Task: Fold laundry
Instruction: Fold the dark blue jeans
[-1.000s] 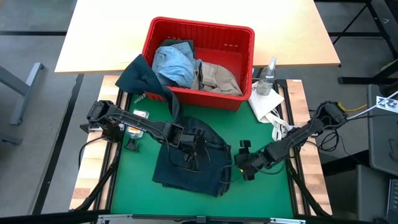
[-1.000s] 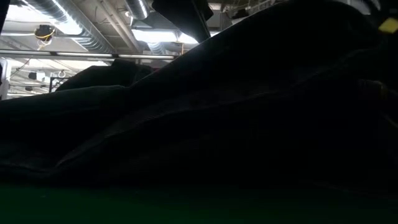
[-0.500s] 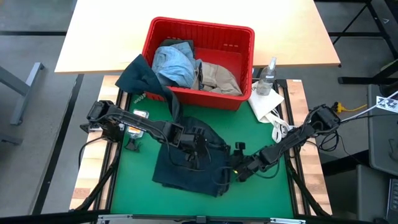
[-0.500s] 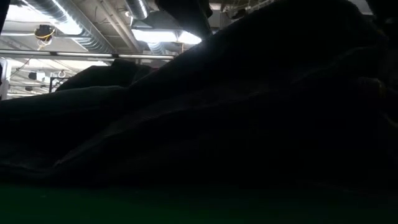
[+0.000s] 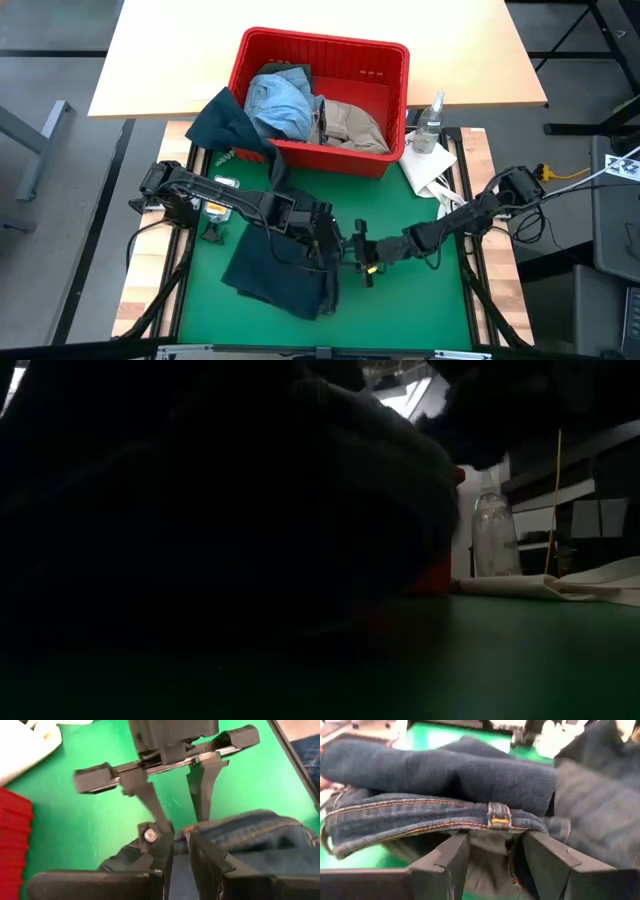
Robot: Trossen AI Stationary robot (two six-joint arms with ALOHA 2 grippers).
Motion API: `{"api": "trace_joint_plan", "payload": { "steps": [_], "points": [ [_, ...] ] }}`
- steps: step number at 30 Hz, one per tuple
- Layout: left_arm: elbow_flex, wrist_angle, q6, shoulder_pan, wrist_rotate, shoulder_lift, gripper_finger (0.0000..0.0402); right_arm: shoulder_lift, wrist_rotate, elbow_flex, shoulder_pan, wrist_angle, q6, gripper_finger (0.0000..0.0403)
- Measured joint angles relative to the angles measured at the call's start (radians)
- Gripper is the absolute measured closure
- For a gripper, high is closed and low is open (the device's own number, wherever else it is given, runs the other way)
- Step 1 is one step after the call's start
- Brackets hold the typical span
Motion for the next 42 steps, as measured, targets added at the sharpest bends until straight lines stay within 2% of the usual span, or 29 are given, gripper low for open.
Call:
{"api": "trace_joint_plan", "payload": {
  "steps": [4,10,18,23,33,42],
  "points": [
    [0.001,-0.030,-0.023,0.000,0.000,0.000,0.0342,0.000,-0.061,0.000,-0.046,0.026,-0.005,0.0217],
    [0.001,-0.031,-0.036,0.004,0.000,0.000,0.0338,0.000,-0.080,0.000,-0.055,0.025,-0.005,0.0217],
    [0.001,-0.004,-0.046,0.001,0.027,0.000,0.0263,0.000,-0.058,0.000,-0.055,0.065,-0.005,0.0217],
    [0.001,0.067,0.043,0.001,0.077,0.000,0.0233,0.000,-0.041,0.000,-0.055,0.107,-0.005,0.0217],
    [-0.045,0.069,0.240,0.003,0.078,0.000,0.0230,0.000,-0.038,0.000,-0.055,0.129,-0.002,0.0217],
    [-0.085,0.087,0.359,0.016,0.079,0.000,0.0230,-0.001,-0.038,0.000,-0.055,0.129,-0.002,0.0217]
  ]
}}
